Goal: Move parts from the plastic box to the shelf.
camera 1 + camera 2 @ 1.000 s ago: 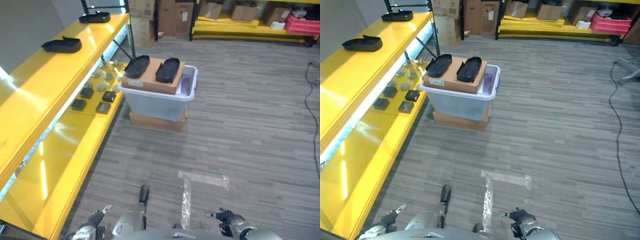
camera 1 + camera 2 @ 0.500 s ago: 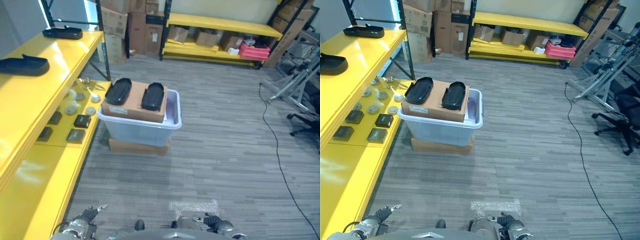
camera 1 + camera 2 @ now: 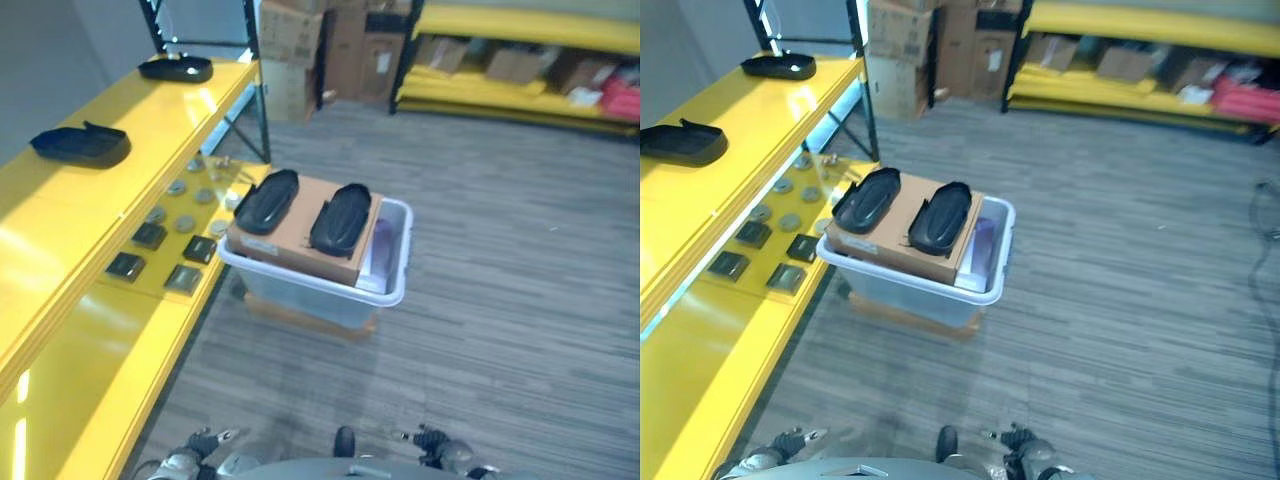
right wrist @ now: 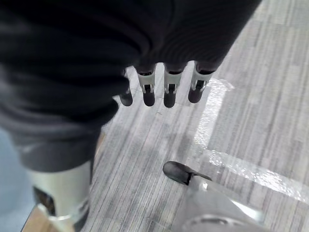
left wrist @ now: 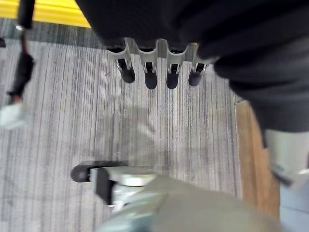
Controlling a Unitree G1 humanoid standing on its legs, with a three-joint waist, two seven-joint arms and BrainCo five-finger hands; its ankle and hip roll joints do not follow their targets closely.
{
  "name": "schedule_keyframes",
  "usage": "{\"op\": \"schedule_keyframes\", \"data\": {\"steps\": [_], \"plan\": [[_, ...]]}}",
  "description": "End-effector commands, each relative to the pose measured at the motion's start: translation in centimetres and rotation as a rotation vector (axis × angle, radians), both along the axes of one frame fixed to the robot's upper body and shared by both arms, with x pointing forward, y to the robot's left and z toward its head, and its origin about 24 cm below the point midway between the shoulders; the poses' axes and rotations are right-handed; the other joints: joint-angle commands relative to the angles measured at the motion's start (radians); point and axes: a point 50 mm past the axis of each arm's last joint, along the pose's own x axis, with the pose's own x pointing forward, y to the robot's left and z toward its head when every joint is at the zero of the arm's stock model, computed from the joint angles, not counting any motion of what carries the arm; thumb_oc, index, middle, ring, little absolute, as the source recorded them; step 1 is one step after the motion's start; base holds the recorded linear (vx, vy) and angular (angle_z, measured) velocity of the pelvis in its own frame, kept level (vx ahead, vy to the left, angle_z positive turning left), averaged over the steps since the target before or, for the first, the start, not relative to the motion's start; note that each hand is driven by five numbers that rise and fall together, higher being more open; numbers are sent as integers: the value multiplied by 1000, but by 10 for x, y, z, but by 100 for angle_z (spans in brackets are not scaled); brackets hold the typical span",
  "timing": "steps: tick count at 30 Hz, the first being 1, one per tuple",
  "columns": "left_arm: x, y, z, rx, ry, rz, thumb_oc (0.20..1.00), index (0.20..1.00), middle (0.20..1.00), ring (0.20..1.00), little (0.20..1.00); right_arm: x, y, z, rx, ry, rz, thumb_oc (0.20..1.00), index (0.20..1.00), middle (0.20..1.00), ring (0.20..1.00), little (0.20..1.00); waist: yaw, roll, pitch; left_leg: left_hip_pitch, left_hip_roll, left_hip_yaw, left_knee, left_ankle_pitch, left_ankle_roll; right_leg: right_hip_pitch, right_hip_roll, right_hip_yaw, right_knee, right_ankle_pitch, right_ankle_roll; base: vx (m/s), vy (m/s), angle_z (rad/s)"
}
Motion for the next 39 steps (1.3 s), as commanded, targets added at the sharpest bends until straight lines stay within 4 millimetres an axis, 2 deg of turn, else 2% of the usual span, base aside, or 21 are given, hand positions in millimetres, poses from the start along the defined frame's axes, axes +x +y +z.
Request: {"op": "schedule_keyframes", "data": {"steps": [1, 3, 4, 5, 6, 7, 9, 10, 12, 13, 16, 18, 19, 21, 23, 24, 25, 28, 29, 36, 39], "plan": [[1, 3, 0, 52, 28, -77, 1000, 1000, 1000, 1000, 1000, 10, -21, 10, -53, -69, -82, 1000, 1000, 1000, 1000, 1000, -19, 21, 17, 68, 163, 29, -532, 136, -29, 38, -58, -25, 69, -139, 156, 269, 61, 48], [-10, 5, -2, 55, 61, -69, 1000, 1000, 1000, 1000, 1000, 30, -19, 18, -37, -163, -93, 1000, 1000, 1000, 1000, 1000, -23, 39, 13, 75, 169, -3, -586, 173, -38, 38, -44, -2, 87, -159, 156, 184, 91, 30], [-10, 5, -2, 55, 61, -69, 1000, 1000, 1000, 1000, 1000, 30, -19, 18, -37, -163, -93, 1000, 1000, 1000, 1000, 1000, -22, 39, 14, 77, 169, -2, -588, 174, -38, 38, -44, -1, 88, -160, 156, 112, 79, -23], [-17, 9, -3, 65, 79, -58, 1000, 1000, 1000, 1000, 1000, 44, -13, 24, -29, -215, -65, 1000, 1000, 1000, 1000, 1000, -24, 43, 8, 91, 170, -15, -591, 161, -36, 42, -42, 13, 96, -168, 158, 98, 76, -63], [-22, 12, -3, 72, 87, -45, 1000, 1000, 1000, 1000, 1000, 51, -10, 27, -21, -254, -54, 1000, 1000, 1000, 1000, 1000, -31, 47, 1, 108, 181, 0, -608, 156, -36, 49, -43, 14, 100, -171, 159, 158, 182, -85], [-25, 16, -2, 91, 81, -38, 1000, 1000, 1000, 1000, 1000, 76, -6, 45, -24, -409, -51, 1000, 1000, 1000, 1000, 1000, -52, 55, -12, 133, 198, 37, -641, 160, -33, 48, -49, 15, 105, -170, 167, 101, 139, -82], [-23, 18, -1, 108, 64, -33, 1000, 1000, 1000, 1000, 1000, 85, -5, 54, -42, -482, -81, 1000, 1000, 1000, 1000, 1000, -59, 58, -20, 152, 198, 46, -656, 154, -28, 52, -56, 18, 103, -164, 176, 109, 236, -41], [-13, 24, 3, 150, -14, 23, 1000, 1000, 1000, 1000, 1000, 119, 14, 102, -72, -782, -9, 1000, 1000, 1000, 1000, 1000, -79, 69, -27, 190, 190, 82, -683, 141, -11, 52, -78, 38, 104, -151, 198, 133, 377, -14], [-2, 25, 6, 178, -68, 39, 1000, 1000, 1000, 1000, 1000, 128, 22, 118, -78, -874, 16, 1000, 1000, 1000, 1000, 1000, -77, 67, -28, 208, 185, 98, -703, 135, 1, 41, -90, 47, 117, -146, 213, 68, 332, -23], [15, 22, 11, 187, -135, 43, 1000, 1000, 1000, 1000, 1000, 143, 30, 144, -86, -1002, 21, 1000, 1000, 1000, 1000, 1000, -76, 63, -30, 234, 174, 116, -731, 131, 13, 23, -109, 47, 143, -128, 235, 20, 274, -30], [25, 19, 14, 186, -178, 36, 1000, 1000, 1000, 1000, 1000, 148, 28, 153, -96, -1040, -1, 1000, 1000, 1000, 1000, 1000, -69, 57, -25, 255, 166, 129, -741, 122, 27, -4, -125, 45, 206, -113, 254, -9, 167, -11], [38, 14, 18, 178, -226, 18, 1000, 1000, 1000, 1000, 1000, 160, 30, 167, -122, -1093, -16, 1000, 1000, 1000, 1000, 1000, -57, 57, -11, 263, 156, 125, -733, 114, 44, -49, -145, 41, 330, -86, 273, -43, 196, 1], [39, 12, 18, 175, -222, -12, 1000, 1000, 1000, 1000, 1000, 170, 26, 174, -169, -1106, -44, 1000, 1000, 1000, 1000, 1000, -58, 64, 10, 265, 158, 93, -724, 116, 47, -91, -103, 97, 377, -82, 271, 14, 113, 12], [32, 15, 15, 198, -178, -52, 1000, 1000, 1000, 1000, 1000, 181, 26, 188, -214, -1147, -54, 1000, 1000, 1000, 1000, 1000, -51, 60, 12, 266, 153, 70, -722, 110, 42, -104, -98, 115, 264, -86, 252, 87, 11, 46], [14, 18, 9, 225, -97, -89, 1000, 1000, 1000, 1000, 1000, 186, 26, 189, -252, -1134, -49, 1000, 1000, 1000, 1000, 1000, -40, 48, 6, 266, 152, 52, -720, 104, 41, -79, -106, 114, 192, -73, 247, 114, -50, 35], [14, 18, 9, 225, -98, -89, 1000, 1000, 1000, 1000, 1000, 187, 26, 189, -252, -1135, -48, 1000, 1000, 1000, 1000, 1000, -40, 49, 7, 267, 152, 52, -722, 104, 41, -76, -105, 113, 188, -71, 247, 126, -68, 32], [0, 24, 6, 260, -37, -76, 1000, 1000, 1000, 1000, 1000, 194, 24, 192, -278, -1129, -55, 1000, 1000, 1000, 1000, 1000, -25, 43, -5, 260, 157, 42, -738, 109, 36, -59, -98, 118, 140, -79, 236, 110, -73, 42], [-15, 26, 3, 261, 12, -26, 1000, 1000, 1000, 1000, 1000, 201, 21, 196, -296, -1118, -51, 1000, 1000, 1000, 1000, 1000, -7, 42, -5, 234, 159, 32, -741, 118, 27, -51, -103, 87, 99, -74, 230, 51, -48, 53], [-18, 20, 1, 253, 20, -38, 1000, 1000, 1000, 1000, 1000, 211, 18, 207, -335, -1121, -26, 1000, 1000, 1000, 1000, 1000, 4, 46, 10, 194, 159, 18, -745, 134, 21, -57, -102, 67, 78, -71, 226, -68, -45, 49], [15, -20, 3, 177, -110, -213, 1000, 1000, 1000, 1000, 1000, 238, -14, 263, -516, -1196, -104, 1000, 1000, 1000, 1000, 1000, 40, 73, 75, 52, 142, -25, -760, 187, -3, -113, -112, 13, -4, -29, 230, -67, 9, 29], [28, -27, 7, 161, -159, -230, 1000, 1000, 1000, 1000, 1000, 242, -18, 273, -541, -1211, -119, 1000, 1000, 1000, 1000, 1000, 45, 77, 87, 28, 136, -30, -761, 193, -6, -132, -116, 12, -4, -25, 231, -19, 36, 10]]}}
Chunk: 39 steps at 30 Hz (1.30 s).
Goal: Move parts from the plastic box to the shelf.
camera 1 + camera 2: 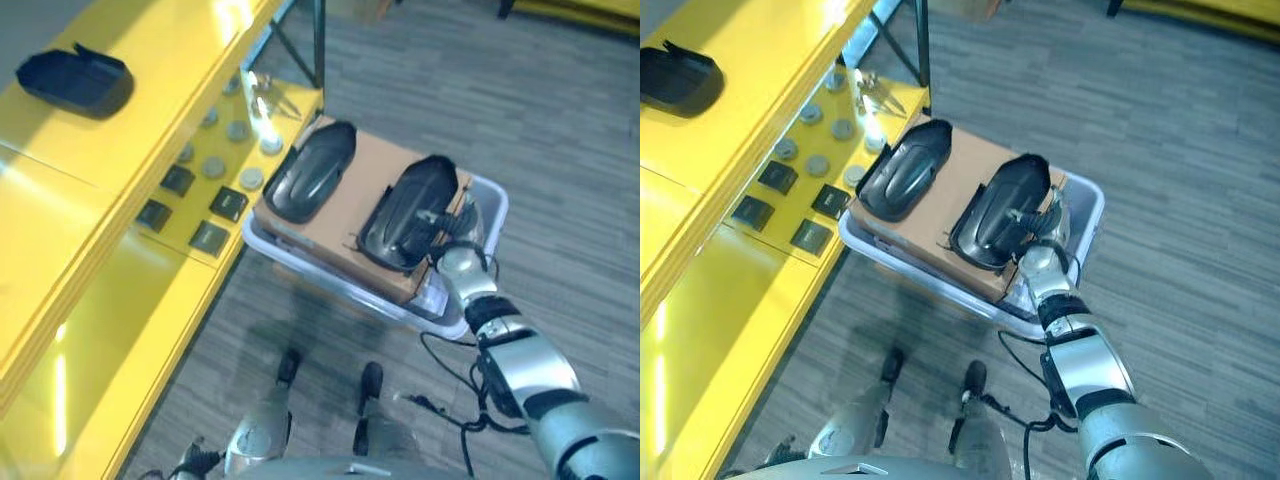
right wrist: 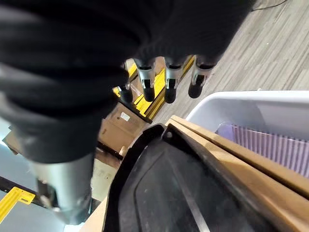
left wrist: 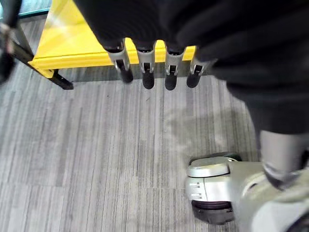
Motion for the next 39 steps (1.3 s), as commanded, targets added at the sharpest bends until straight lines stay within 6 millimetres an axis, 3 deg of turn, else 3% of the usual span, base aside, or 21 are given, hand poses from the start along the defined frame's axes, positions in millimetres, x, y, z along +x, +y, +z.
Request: {"op": "schedule_keyframes", "data": {"steps": [1, 6, 12, 13, 14, 22, 30, 34, 39], "plan": [[48, -18, 10, -47, -132, -40, 1000, 1000, 1000, 1000, 1000, 5, -10, 33, -56, -119, -38, 1000, 1000, 1000, 1000, 1000, 14, -1, -12, 13, -8, -14, -7, -74, 7, 50, -65, 22, -4, -90, 87, -20, 34, 8], [65, -10, 17, -41, -182, 47, 1000, 1000, 1000, 1000, 1000, 11, -22, 34, -51, -16, -62, 1000, 1000, 1000, 1000, 1000, 21, -2, 25, -41, -18, -18, -7, -55, 3, 1, -75, 21, -4, -71, 92, -21, 36, 3], [75, -11, 20, -60, -214, 99, 1000, 1000, 1000, 1000, 1000, 9, -24, 14, -22, 136, -101, 1000, 1000, 1000, 1000, 1000, 30, -1, 57, -74, -23, -19, -7, -43, 0, -30, -83, 22, -4, -58, 96, 5, 10, 0], [78, -14, 21, -65, -222, 93, 1000, 1000, 1000, 1000, 1000, 8, -25, 9, -27, 170, -101, 479, 479, 479, 479, 479, 32, 2, 60, -79, -25, -21, -7, -41, -1, -33, -86, 20, -4, -58, 97, 0, 0, 0], [80, -15, 22, -68, -227, 86, 1000, 1000, 1000, 1000, 1000, 7, -25, 6, -27, 192, -98, 200, 200, 200, 200, 200, 33, 4, 62, -81, -25, -23, -7, -41, 0, -33, -87, 17, -4, -58, 97, 0, 0, 0], [99, -23, 31, -67, -307, 18, 1000, 1000, 1000, 1000, 1000, -1, -29, -11, -1, 254, -105, 200, 200, 200, 200, 200, 32, 10, 55, -77, -32, -45, -7, -43, 1, -14, -97, 2, -4, -67, 100, 21, -3, 2], [112, -16, 41, -52, -381, 36, 1000, 1000, 1000, 1000, 1000, -4, -22, -23, 35, 221, -70, 200, 200, 200, 200, 200, 8, -3, 39, -47, -26, -41, -7, -54, 2, 16, -93, 2, -4, -81, 99, 14, -14, 4], [121, -8, 50, -56, -464, 68, 1000, 1000, 1000, 1000, 1000, -6, -20, -19, -2, 161, -34, 200, 200, 200, 200, 200, -9, -17, 15, -13, -17, -28, -7, -65, 1, 46, -88, 5, -4, -94, 97, 1, -45, -2], [129, 1, 65, -69, -573, 71, 1000, 1000, 1000, 1000, 1000, -6, -17, 1, -91, 44, 33, 200, 200, 200, 200, 200, -23, -23, -20, 26, -8, -9, -4, -79, 2, 83, -86, 5, -4, -109, 94, 3, -29, -9]]}}
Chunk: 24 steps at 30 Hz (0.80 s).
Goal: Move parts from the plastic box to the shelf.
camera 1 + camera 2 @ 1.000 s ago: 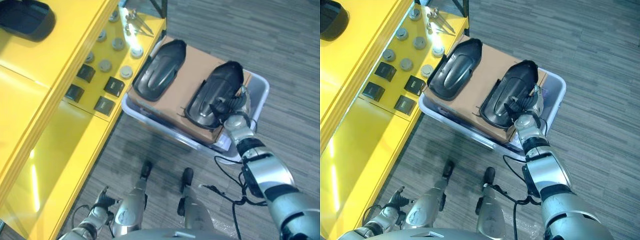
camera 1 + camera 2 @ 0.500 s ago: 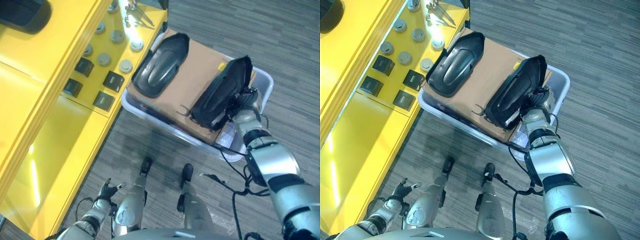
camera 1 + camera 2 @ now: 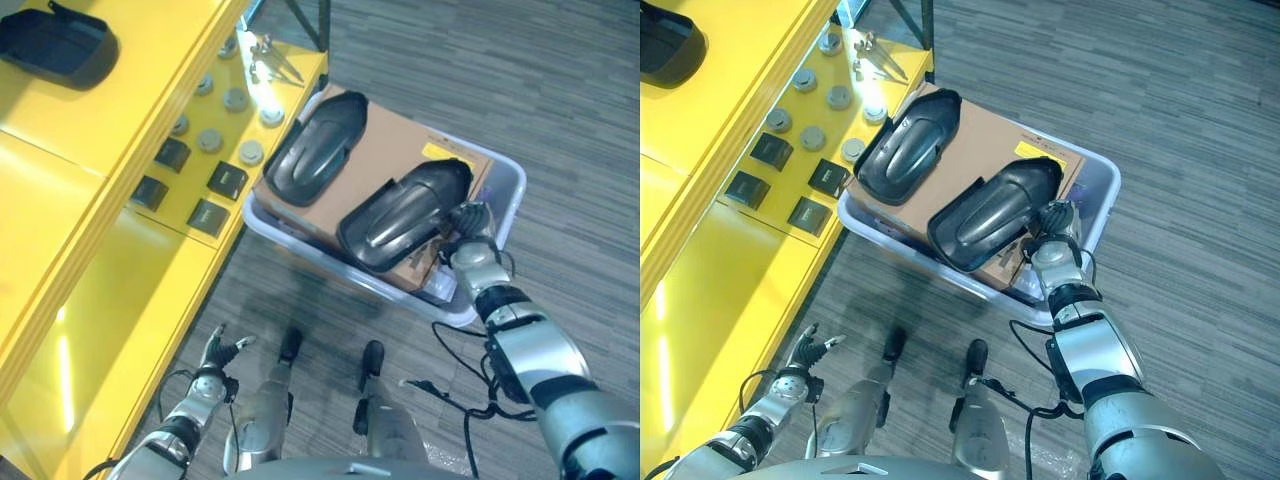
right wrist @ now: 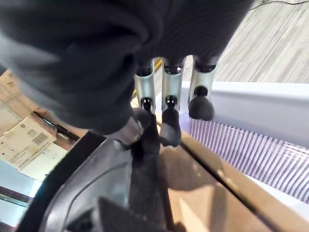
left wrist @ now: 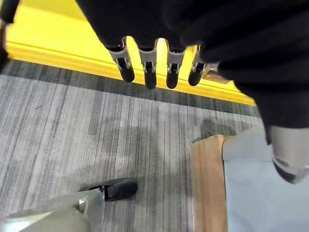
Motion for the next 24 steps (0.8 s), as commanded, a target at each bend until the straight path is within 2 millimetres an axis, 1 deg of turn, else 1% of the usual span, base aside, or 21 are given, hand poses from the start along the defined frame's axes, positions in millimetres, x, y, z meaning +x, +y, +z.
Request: {"op": "schedule_keyframes", "data": {"steps": [1, 2, 3, 7, 8, 9, 13, 15, 16, 17, 19, 20, 21, 24], "plan": [[1, 13, 4, 54, -33, 6, 1000, 1000, 1000, 1000, 1000, -5, -7, 6, -114, -44, 18, 200, 200, 200, 200, 200, 8, -20, -78, 26, 10, -3, -4, -92, 0, 79, -66, 10, 0, -113, 92, 2, -19, -12], [4, 16, 9, 59, -65, 2, 1000, 1000, 1000, 1000, 1000, -6, -7, 10, -133, -66, 28, 200, 200, 200, 200, 200, 8, -20, -85, 34, 12, -1, -3, -95, 0, 88, -66, 8, 0, -117, 91, 1, -49, -9], [7, 20, 20, 56, -125, -8, 1000, 1000, 1000, 1000, 1000, -9, -9, 18, -182, -102, 46, 200, 200, 200, 200, 200, 10, -20, -101, 53, 15, 1, -2, -99, -1, 111, -67, 2, 2, -126, 89, 8, -58, -3], [13, 28, 36, 59, -206, -27, 1000, 1000, 1000, 1000, 1000, -12, -9, 35, -271, -170, 84, 200, 200, 200, 200, 200, 12, -24, -136, 89, 24, 4, 1, -107, -3, 155, -66, -14, 7, -143, 85, 15, -48, 3], [13, 29, 38, 60, -215, -30, 1000, 1000, 1000, 1000, 1000, -14, -9, 36, -283, -174, 88, 200, 200, 200, 200, 200, 13, -26, -143, 97, 26, 5, 1, -109, -4, 165, -66, -16, 7, -146, 84, 25, -45, -2], [17, 30, 48, 62, -259, -42, 1000, 1000, 1000, 1000, 1000, -15, -11, 39, -303, -181, 85, 200, 200, 200, 200, 200, 15, -26, -152, 103, 28, 3, 1, -110, -4, 172, -64, -19, 8, -150, 83, 6, -46, -1], [22, 32, 61, 55, -318, -55, 1000, 1000, 1000, 1000, 1000, -12, -11, 40, -306, -167, 86, 200, 200, 200, 200, 200, 23, -32, -175, 125, 35, -3, 3, -112, -9, 196, -57, -28, 18, -164, 76, -9, -44, 2], [22, 32, 62, 50, -319, -51, 1000, 1000, 1000, 1000, 1000, -11, -11, 37, -297, -151, 84, 200, 200, 200, 200, 200, 23, -33, -178, 129, 37, -3, 3, -112, -10, 200, -55, -27, 18, -165, 75, -10, -23, 4], [23, 29, 65, 30, -338, -45, 1000, 1000, 1000, 1000, 1000, -10, -5, 28, -253, -132, 79, 558, 558, 558, 558, 558, 23, -33, -183, 132, 38, -3, 3, -112, -9, 203, -53, -25, 19, -165, 73, 0, 0, 0], [23, 29, 65, 30, -337, -45, 1000, 1000, 1000, 1000, 1000, -10, -5, 28, -252, -131, 80, 1000, 1000, 1000, 1000, 1000, 23, -33, -183, 133, 38, -3, 3, -112, -9, 203, -53, -25, 19, -165, 73, -8, -8, -4], [21, 26, 63, 25, -327, -48, 1000, 1000, 1000, 1000, 1000, -12, -1, 13, -223, -100, 58, 1000, 1000, 1000, 1000, 1000, 22, -30, -185, 134, 39, -2, 2, -113, -8, 203, -52, -23, 21, -166, 73, -9, 5, -5], [17, 24, 58, 21, -305, -47, 1000, 1000, 1000, 1000, 1000, -18, 6, 0, -146, -116, 24, 1000, 1000, 1000, 1000, 1000, 18, -23, -181, 134, 38, -2, 2, -113, -5, 202, -51, -21, 22, -165, 74, 0, 0, 0], [13, 23, 53, 28, -279, -51, 1000, 1000, 1000, 1000, 1000, -23, 11, -15, -106, -96, 4, 1000, 1000, 1000, 1000, 1000, 18, -19, -180, 135, 36, 0, 1, -114, -4, 202, -53, -21, 21, -164, 76, 16, 43, -1], [8, 23, 46, 37, -244, -43, 1000, 1000, 1000, 1000, 1000, -28, 15, -27, -108, -70, -25, 1000, 1000, 1000, 1000, 1000, 19, -14, -174, 132, 31, 3, 0, -114, -1, 200, -59, -23, 20, -159, 79, 14, 49, 2]]}}
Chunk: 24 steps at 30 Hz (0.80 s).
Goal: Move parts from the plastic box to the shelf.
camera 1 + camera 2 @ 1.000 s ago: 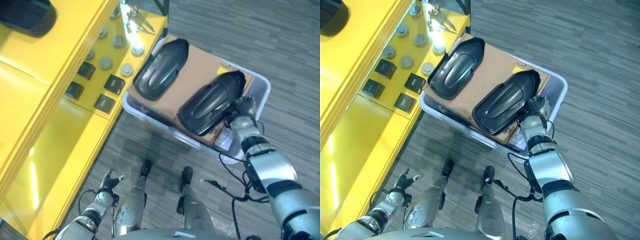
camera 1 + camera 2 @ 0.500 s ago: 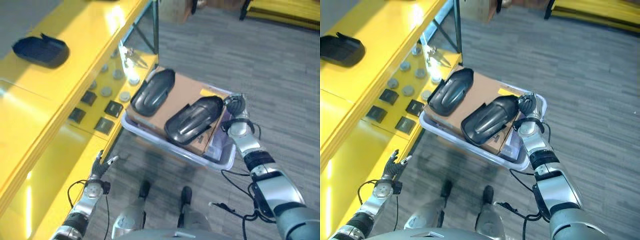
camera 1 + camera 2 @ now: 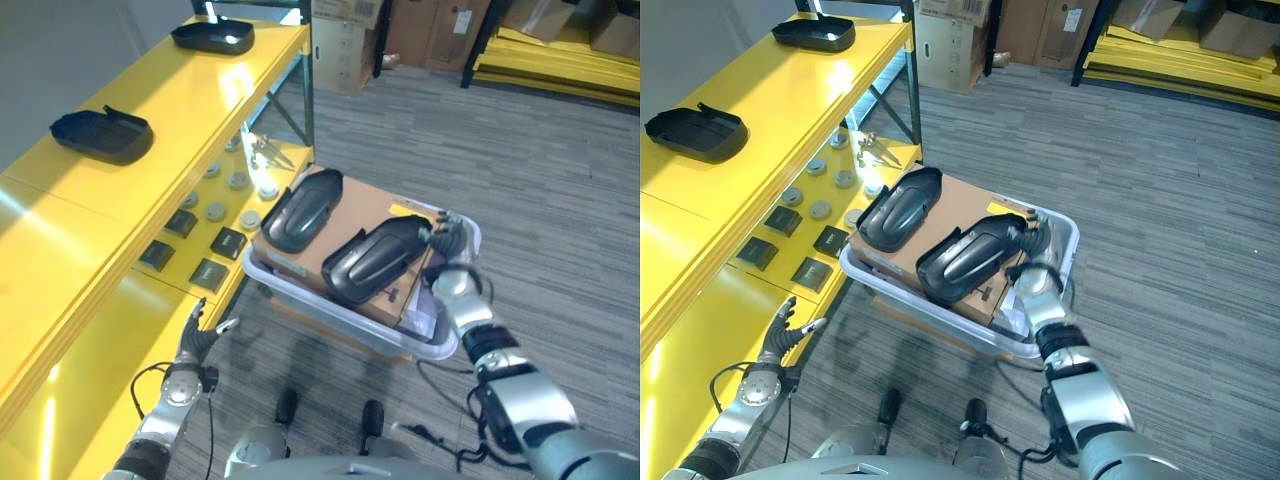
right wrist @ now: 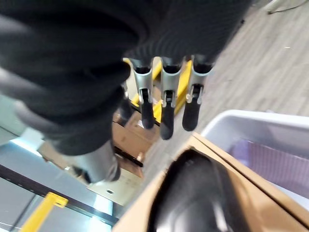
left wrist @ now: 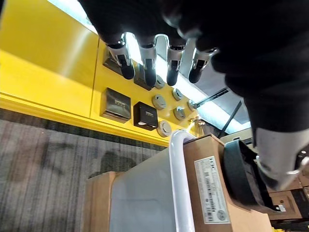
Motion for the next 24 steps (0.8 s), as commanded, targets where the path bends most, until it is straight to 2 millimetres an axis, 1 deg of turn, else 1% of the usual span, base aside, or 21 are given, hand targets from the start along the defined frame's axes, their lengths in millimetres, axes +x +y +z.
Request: {"op": "schedule_keyframes", "data": {"steps": [1, 6, 9, 11, 16, 17, 18, 19, 20, 21, 22, 23, 24], "plan": [[11, 0, 4, 56, -20, -36, 1000, 1000, 1000, 1000, 1000, 10, -12, 26, -100, -105, -74, 1000, 1000, 1000, 1000, 1000, 20, -16, -17, -5, 8, 2, 0, -80, -3, 62, -78, -17, 23, -121, 82, -1, 53, 3], [11, -4, -1, 67, 3, -37, 1000, 1000, 1000, 1000, 1000, 9, -12, 19, -157, -58, -125, 1000, 1000, 1000, 1000, 1000, 26, -14, -2, -16, 0, 1, 1, -77, 1, 52, -86, -16, 23, -113, 88, -2, 42, 0], [13, -6, -3, 68, 10, -36, 1000, 1000, 1000, 1000, 1000, 9, -11, 15, -144, -40, -151, 1000, 1000, 1000, 1000, 1000, 26, -16, 4, -24, -4, 0, 2, -75, 2, 48, -88, -18, 23, -110, 90, 1, 41, 4], [14, -11, -4, 73, 18, -52, 1000, 1000, 1000, 1000, 1000, 3, -9, -10, -66, 69, -181, 1000, 1000, 1000, 1000, 1000, 36, -29, 8, -30, -10, -12, 4, -75, 6, 49, -91, -27, 26, -108, 92, 31, 56, 8], [11, -12, -9, 81, 54, -67, 1000, 1000, 1000, 1000, 1000, -4, 2, -37, 60, 184, -190, 1000, 1000, 1000, 1000, 1000, 48, -47, 15, -37, -13, -19, 6, -76, 9, 47, -92, -32, 26, -103, 95, 9, 19, 11], [11, -12, -9, 81, 54, -67, 1000, 1000, 1000, 1000, 1000, -4, 2, -36, 60, 184, -190, 1000, 1000, 1000, 1000, 1000, 48, -47, 15, -37, -13, -19, 6, -76, 9, 47, -92, -32, 26, -103, 95, 10, 8, 4], [8, -13, -13, 87, 78, -75, 1000, 1000, 1000, 1000, 1000, -10, 6, -50, 115, 253, -182, 1000, 1000, 1000, 1000, 1000, 56, -55, 19, -41, -14, -22, 8, -77, 10, 44, -92, -34, 27, -101, 94, 2, 4, 4], [8, -13, -15, 92, 87, -80, 1000, 1000, 1000, 1000, 1000, -11, 10, -54, 139, 279, -169, 1000, 1000, 1000, 1000, 1000, 60, -58, 21, -43, -14, -23, 8, -76, 11, 42, -91, -35, 26, -100, 95, 2, 4, 4], [8, -13, -15, 92, 86, -80, 1000, 1000, 1000, 1000, 1000, -11, 10, -54, 139, 278, -168, 1000, 1000, 1000, 1000, 1000, 60, -59, 21, -44, -14, -23, 9, -76, 11, 42, -91, -35, 26, -100, 95, -11, 2, 5], [8, -14, -16, 101, 99, -91, 1000, 1000, 1000, 1000, 1000, -12, 10, -58, 173, 306, -171, 1000, 1000, 1000, 1000, 1000, 66, -62, 25, -48, -16, -27, 10, -76, 11, 37, -91, -36, 27, -99, 95, -40, 7, 8], [10, -16, -14, 98, 94, -114, 1000, 1000, 1000, 1000, 1000, -9, 10, -56, 202, 325, -168, 1000, 1000, 1000, 1000, 1000, 81, -62, 37, -64, -19, -34, 13, -72, 12, 26, -91, -39, 27, -96, 95, -41, 7, 9], [10, -16, -14, 98, 93, -115, 1000, 1000, 1000, 1000, 1000, -9, 9, -56, 202, 324, -167, 1000, 1000, 1000, 1000, 1000, 81, -63, 36, -66, -20, -34, 14, -72, 12, 24, -91, -39, 28, -96, 95, -58, 12, 7], [12, -18, -11, 86, 77, -121, 1000, 1000, 1000, 1000, 1000, -6, 6, -52, 224, 318, -183, 1000, 1000, 1000, 1000, 1000, 91, -60, 46, -77, -22, -39, 18, -70, 12, 16, -92, -44, 30, -94, 96, -45, 9, 5]]}}
